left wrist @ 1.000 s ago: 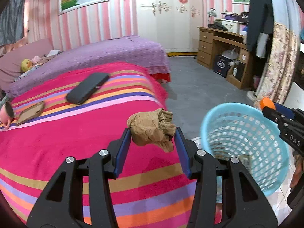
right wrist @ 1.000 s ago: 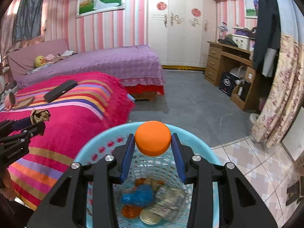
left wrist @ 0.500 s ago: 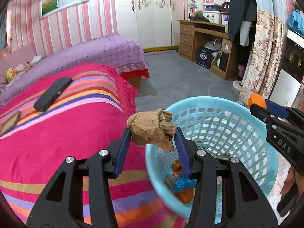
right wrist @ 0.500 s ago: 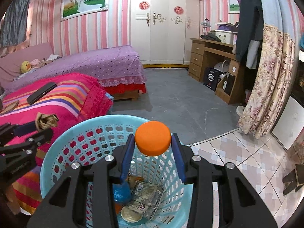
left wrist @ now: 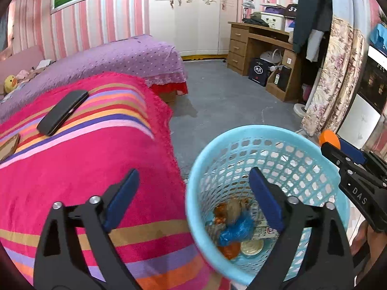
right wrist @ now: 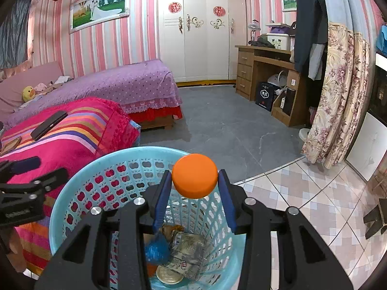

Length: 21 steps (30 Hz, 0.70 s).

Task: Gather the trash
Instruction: 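Open both grippers to drop the brown paper and orange ball into the basket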

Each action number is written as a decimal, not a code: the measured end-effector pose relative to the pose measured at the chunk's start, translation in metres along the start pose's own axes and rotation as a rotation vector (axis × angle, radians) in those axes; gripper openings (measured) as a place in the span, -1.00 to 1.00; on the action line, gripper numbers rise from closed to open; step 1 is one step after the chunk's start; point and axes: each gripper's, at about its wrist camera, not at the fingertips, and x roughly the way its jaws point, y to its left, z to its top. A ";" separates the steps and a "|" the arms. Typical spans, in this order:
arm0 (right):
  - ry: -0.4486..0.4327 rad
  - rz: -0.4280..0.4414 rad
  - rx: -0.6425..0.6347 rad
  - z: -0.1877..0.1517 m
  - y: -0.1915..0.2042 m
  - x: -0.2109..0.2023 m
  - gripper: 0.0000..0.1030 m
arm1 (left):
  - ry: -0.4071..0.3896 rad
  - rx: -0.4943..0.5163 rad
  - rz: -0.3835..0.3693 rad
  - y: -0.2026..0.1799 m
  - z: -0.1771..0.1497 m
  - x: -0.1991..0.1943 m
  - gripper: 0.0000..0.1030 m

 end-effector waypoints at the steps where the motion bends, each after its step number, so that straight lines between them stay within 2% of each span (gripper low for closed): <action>1: 0.003 0.001 -0.003 0.000 0.001 0.001 -0.23 | 0.003 -0.002 -0.003 0.004 -0.001 -0.002 0.75; 6: 0.009 -0.013 -0.020 0.001 0.013 0.007 -0.17 | -0.011 0.013 0.026 0.016 -0.006 -0.015 0.80; 7: 0.008 -0.027 -0.021 0.001 0.014 0.008 -0.06 | -0.025 0.016 0.044 0.019 -0.008 -0.021 0.83; 8: 0.008 -0.043 -0.017 0.001 0.015 0.009 0.32 | -0.033 0.017 0.053 0.021 -0.009 -0.024 0.85; 9: 0.005 -0.045 -0.012 0.001 0.016 0.009 0.50 | -0.043 0.018 0.065 0.025 -0.010 -0.029 0.85; 18: -0.035 -0.072 0.053 0.009 0.020 -0.012 0.89 | -0.039 -0.009 0.091 0.060 -0.027 -0.062 0.88; 21: -0.055 -0.062 0.071 0.012 0.025 -0.024 0.91 | -0.046 -0.029 0.096 0.074 -0.034 -0.080 0.88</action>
